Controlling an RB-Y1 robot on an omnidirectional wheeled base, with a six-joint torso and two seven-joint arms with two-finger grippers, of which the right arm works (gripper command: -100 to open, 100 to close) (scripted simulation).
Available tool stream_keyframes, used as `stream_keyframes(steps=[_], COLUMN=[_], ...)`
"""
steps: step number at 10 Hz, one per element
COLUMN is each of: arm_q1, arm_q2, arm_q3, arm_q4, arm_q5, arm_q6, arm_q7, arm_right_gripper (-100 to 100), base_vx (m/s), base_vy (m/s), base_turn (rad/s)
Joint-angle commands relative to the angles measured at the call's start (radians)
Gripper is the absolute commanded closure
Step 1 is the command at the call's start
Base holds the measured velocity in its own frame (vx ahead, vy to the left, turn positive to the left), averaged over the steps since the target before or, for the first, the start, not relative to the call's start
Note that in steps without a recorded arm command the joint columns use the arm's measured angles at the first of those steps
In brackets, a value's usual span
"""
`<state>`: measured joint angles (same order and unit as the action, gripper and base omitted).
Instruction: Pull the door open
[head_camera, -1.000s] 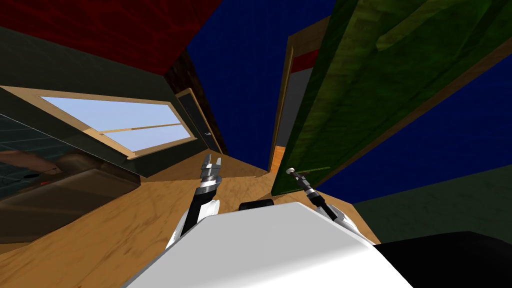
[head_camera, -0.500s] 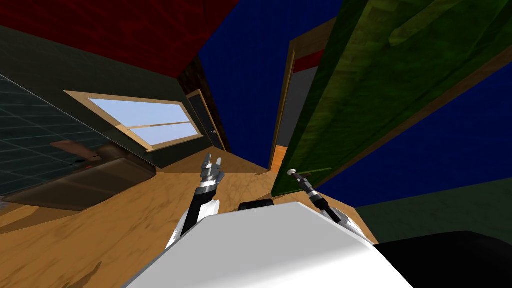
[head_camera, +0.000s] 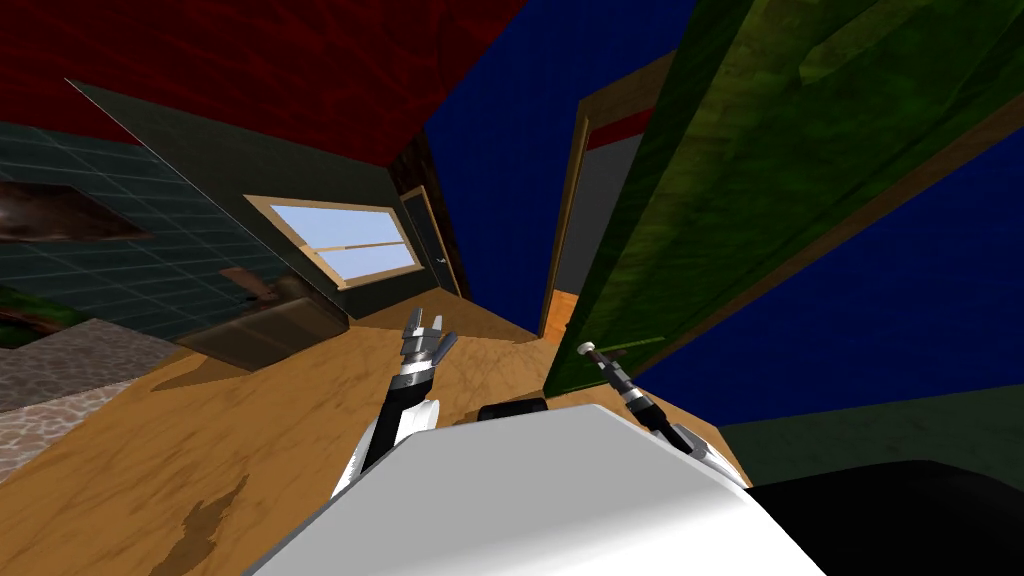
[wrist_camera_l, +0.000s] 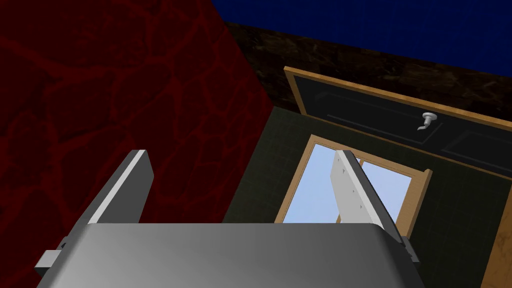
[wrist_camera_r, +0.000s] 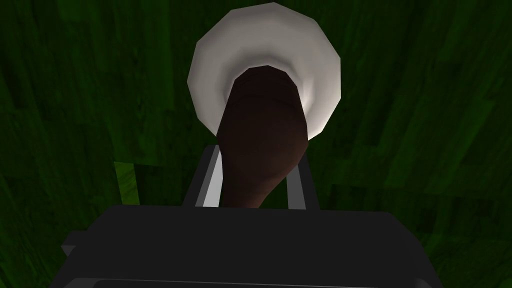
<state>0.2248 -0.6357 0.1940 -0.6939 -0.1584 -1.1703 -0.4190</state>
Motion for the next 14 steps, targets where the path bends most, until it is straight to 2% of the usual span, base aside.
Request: stream_keyframes(steps=[1,2,3,4,14], arm_q1=[0.019,0.024,0.013,0.014,0.018], arm_q2=[-0.016,-0.021,-0.01,-0.012,-0.035], arm_q3=[-0.004,-0.001,0.005,0.01,0.024], arm_q4=[-0.008,-0.003,0.002,0.014,0.066], arm_q5=[-0.007,-0.008,-0.003,-0.003,-0.012], arm_q6=[-0.014,-0.028,-0.02,-0.035,-0.105], arm_q7=[-0.001,-0.004,-0.004,-0.007,-0.02], arm_right_gripper=[100,100,100,100,100], base_vx=[-0.226,-0.214,-0.091,-0.148,-0.201], base_vy=[-0.078,-0.067,-0.024,-0.039,-0.077], base_turn=[0.148,0.148,0.035,0.157,0.155])
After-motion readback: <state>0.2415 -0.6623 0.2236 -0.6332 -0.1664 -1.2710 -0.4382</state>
